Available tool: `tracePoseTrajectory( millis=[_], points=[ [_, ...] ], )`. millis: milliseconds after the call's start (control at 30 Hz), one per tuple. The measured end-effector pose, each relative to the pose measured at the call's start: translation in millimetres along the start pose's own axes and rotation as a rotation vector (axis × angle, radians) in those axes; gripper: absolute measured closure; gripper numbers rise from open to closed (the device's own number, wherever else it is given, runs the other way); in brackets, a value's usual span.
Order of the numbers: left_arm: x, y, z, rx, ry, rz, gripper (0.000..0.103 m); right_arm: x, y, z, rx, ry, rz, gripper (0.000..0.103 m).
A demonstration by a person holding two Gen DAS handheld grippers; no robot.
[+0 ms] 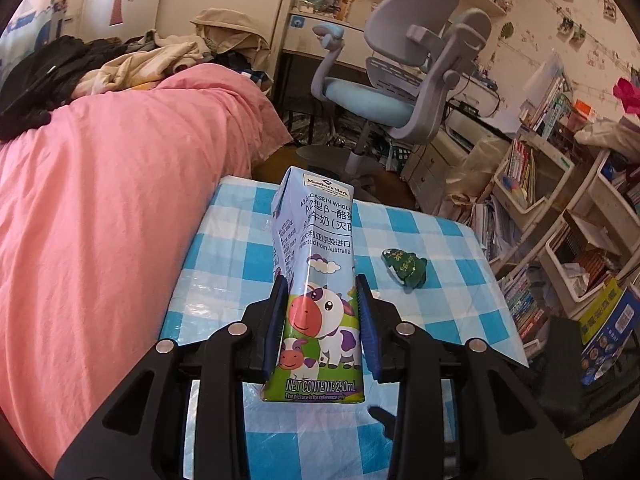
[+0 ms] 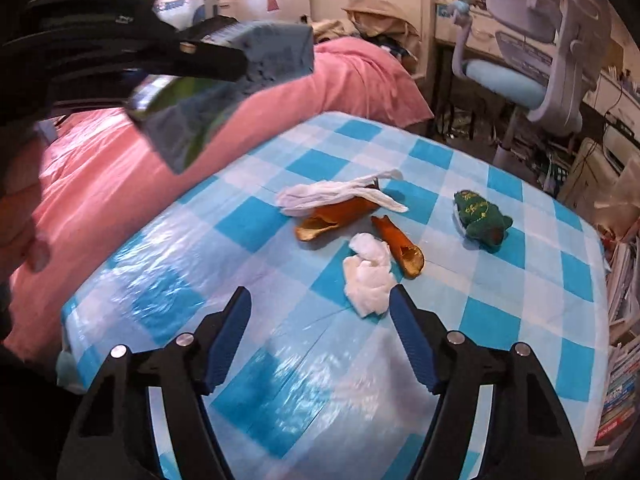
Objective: Collect trash
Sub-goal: 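Lift the juice carton with the left tool while the right tool approaches the white tissue, then close the right tool on the crumpled white tissue and lift it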
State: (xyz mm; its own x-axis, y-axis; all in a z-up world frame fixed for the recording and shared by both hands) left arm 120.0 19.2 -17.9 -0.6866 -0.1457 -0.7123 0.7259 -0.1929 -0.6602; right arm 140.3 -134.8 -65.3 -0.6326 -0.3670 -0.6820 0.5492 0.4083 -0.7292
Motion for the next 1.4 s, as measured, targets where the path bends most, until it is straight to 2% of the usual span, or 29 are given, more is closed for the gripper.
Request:
tracePoseTrajectory(
  millis=[100,267,433,567,700,800,867,933,1167,1400],
  points=[
    [2.1,5.7,3.1,-0.011,0.021,-0.013,0.071,0.5,14.6,9.8,-0.017,0.047,-0.033,0.045],
    [2.3,12.3,5.0,-0.019,0.032,-0.025,0.071,-2.5,24.8,23.5,-0.005,0.098,-0.044,0.046],
    [3.5,16.0,9.1,-0.031,0.054,-0.031,0.071,-4.4,31.9,27.3,0.004,0.094,-0.052,0.047],
    [5.1,19.2,9.9,-0.037,0.062,-0.039,0.071,-2.3,38.7,29.4,-0.002,0.098,-0.074,0.053],
    [4.8,19.7,10.4,-0.042,0.067,-0.040,0.071,-2.3,40.1,29.1,-0.004,0.088,-0.076,0.056],
    [5.5,20.7,10.7,-0.046,0.072,-0.043,0.071,-2.0,39.5,29.7,-0.001,0.082,-0.077,0.064],
    [5.5,20.8,11.2,-0.049,0.076,-0.043,0.071,-1.5,39.2,29.5,-0.008,0.079,-0.080,0.076],
    [6.7,20.8,12.4,-0.052,0.083,-0.042,0.071,-1.0,38.8,28.0,-0.017,0.074,-0.082,0.079],
    [9.0,17.3,16.9,-0.071,0.121,-0.040,0.071,3.9,28.0,17.8,-0.042,0.032,-0.084,0.081],
    [9.2,12.8,16.5,-0.074,0.117,-0.035,0.071,9.4,2.6,8.2,-0.088,0.003,-0.065,0.081]
  ],
)
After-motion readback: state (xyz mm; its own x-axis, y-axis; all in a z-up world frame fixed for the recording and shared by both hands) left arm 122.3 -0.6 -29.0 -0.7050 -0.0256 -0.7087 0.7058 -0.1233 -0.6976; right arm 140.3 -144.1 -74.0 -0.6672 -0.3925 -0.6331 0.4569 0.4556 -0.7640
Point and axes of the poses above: each gripper's, at about its wrist camera, not at the fingertips, and y roughly the way its jaws point, z to its right, x to its underside, the point moved 5 cm from there along y, roughly the way its jaws point
